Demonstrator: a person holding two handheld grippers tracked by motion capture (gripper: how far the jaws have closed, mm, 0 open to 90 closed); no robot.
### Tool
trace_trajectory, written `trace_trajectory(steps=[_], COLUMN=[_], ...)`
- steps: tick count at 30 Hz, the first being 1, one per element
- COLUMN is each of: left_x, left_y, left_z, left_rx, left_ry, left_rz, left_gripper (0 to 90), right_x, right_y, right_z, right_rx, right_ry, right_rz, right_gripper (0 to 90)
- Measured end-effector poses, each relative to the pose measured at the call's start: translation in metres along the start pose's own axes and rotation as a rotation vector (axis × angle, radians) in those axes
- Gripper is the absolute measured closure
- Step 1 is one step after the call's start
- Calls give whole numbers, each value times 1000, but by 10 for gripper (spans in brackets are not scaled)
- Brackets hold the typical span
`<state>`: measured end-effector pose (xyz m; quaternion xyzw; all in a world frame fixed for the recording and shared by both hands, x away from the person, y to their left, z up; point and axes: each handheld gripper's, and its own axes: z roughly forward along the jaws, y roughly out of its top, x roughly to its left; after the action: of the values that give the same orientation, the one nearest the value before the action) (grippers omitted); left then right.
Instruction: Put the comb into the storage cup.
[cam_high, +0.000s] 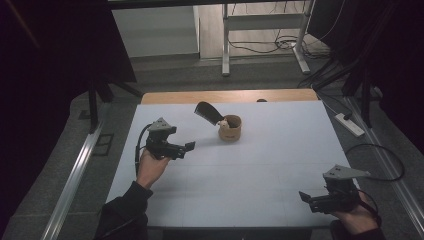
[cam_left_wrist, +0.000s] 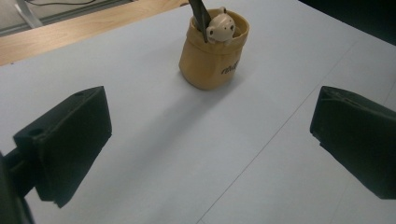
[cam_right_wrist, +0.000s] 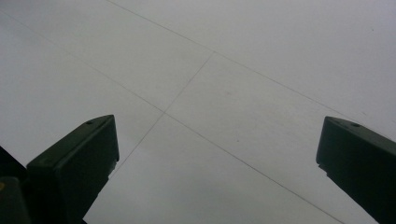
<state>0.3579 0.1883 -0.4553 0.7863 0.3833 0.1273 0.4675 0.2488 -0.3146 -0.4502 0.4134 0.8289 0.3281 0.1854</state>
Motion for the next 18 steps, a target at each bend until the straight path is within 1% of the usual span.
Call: trace_trajectory(steps=[5, 18], left_x=[-2, -6], left_y=[-3, -12], left_z=[-5, -17], left_rx=[3, -4], left_ry=[2, 10], left_rz=[0, -16], left_gripper=[0, 0], right_x=[0, 0], right_y=[0, 0], right_z=[0, 0], right_rx=[1, 0], right_ry=[-2, -3], right_rz=[-1, -3], right_gripper=[0, 0])
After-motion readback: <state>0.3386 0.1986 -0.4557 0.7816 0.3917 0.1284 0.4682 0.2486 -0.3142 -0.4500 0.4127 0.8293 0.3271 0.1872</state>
